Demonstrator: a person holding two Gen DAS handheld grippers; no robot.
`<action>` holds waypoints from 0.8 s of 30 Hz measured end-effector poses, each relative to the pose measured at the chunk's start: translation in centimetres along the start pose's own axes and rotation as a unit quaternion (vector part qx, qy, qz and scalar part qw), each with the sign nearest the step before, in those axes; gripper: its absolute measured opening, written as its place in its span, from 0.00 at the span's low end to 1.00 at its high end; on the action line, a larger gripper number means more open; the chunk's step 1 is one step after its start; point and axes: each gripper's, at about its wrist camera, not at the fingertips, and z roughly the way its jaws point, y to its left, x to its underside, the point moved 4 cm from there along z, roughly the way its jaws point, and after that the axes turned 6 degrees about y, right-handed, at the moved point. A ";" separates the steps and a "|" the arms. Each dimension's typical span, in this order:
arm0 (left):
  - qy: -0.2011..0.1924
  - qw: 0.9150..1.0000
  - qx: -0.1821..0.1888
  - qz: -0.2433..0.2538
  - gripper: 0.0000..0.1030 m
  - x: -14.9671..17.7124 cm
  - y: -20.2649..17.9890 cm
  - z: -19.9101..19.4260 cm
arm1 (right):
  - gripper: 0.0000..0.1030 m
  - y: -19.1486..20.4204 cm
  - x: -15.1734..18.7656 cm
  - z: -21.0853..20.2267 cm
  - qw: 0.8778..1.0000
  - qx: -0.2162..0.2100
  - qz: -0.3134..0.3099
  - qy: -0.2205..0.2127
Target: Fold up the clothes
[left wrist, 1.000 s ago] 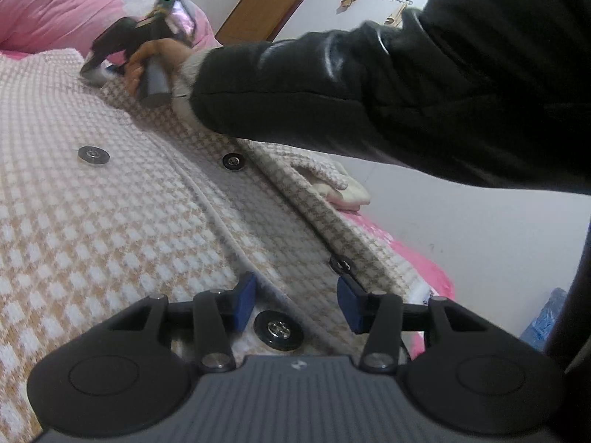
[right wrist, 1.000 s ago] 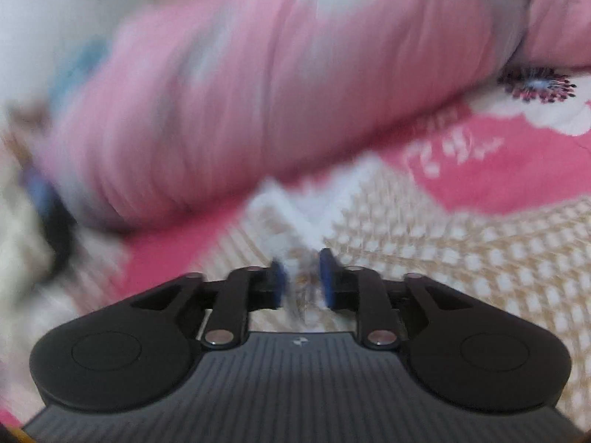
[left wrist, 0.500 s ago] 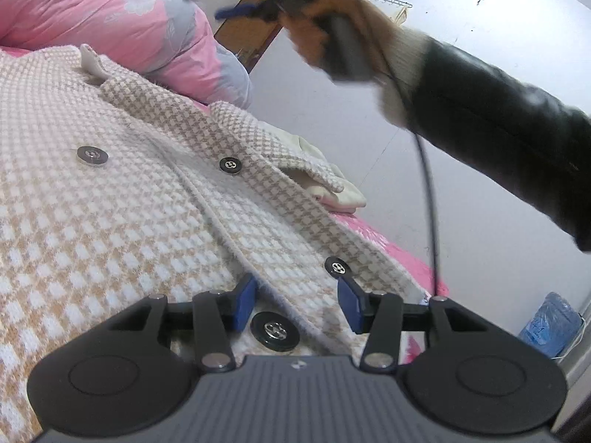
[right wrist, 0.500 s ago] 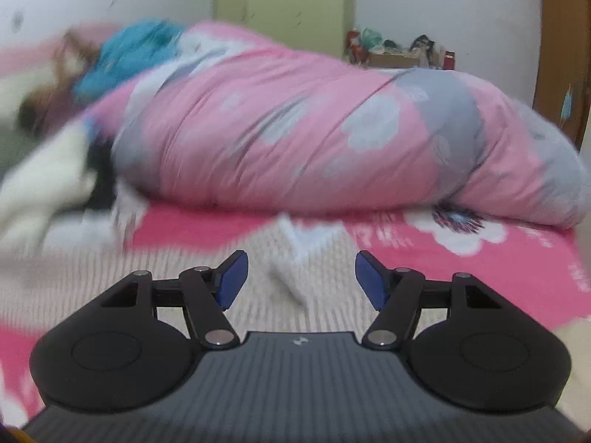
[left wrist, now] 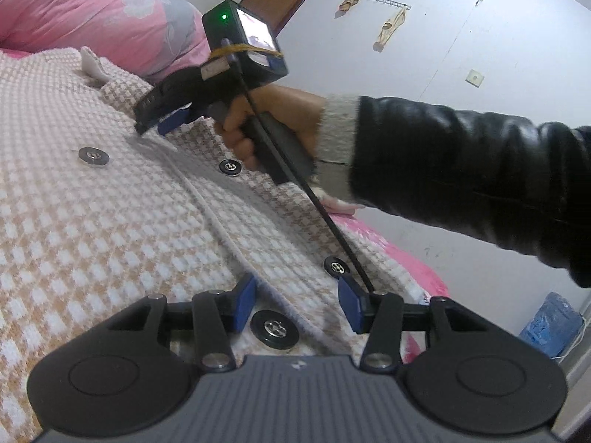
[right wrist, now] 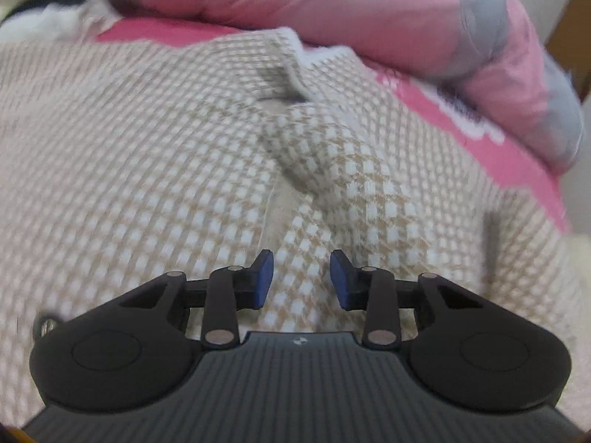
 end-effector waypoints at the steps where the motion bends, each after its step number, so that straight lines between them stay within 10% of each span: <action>1: 0.000 1.000 0.002 -0.001 0.48 0.0 0.1 0.0 | 0.39 -0.3 -0.3 0.4 1.000 -0.007 0.013 0.003; 7: -0.002 1.000 0.006 -0.003 0.49 0.4 -0.1 -0.4 | 0.39 -0.7 -1.0 2.6 0.999 -0.019 0.030 0.026; 9: -0.002 1.000 0.006 -0.002 0.49 0.5 -0.1 -0.4 | 0.07 -1.0 -1.2 2.3 0.999 -0.024 0.034 0.031; 11: -0.002 1.000 0.005 -0.001 0.49 0.5 0.0 -0.2 | 0.06 -2.4 -1.5 0.9 0.995 -0.055 0.079 0.007; 18: -0.003 1.000 0.005 0.000 0.49 0.8 0.2 -0.4 | 0.06 -5.5 -1.0 -5.8 0.942 -0.239 0.190 -0.137; 24: -0.002 1.000 0.004 0.000 0.49 0.8 0.1 -0.7 | 0.07 -0.5 -0.7 -0.6 0.967 -0.219 0.110 -0.070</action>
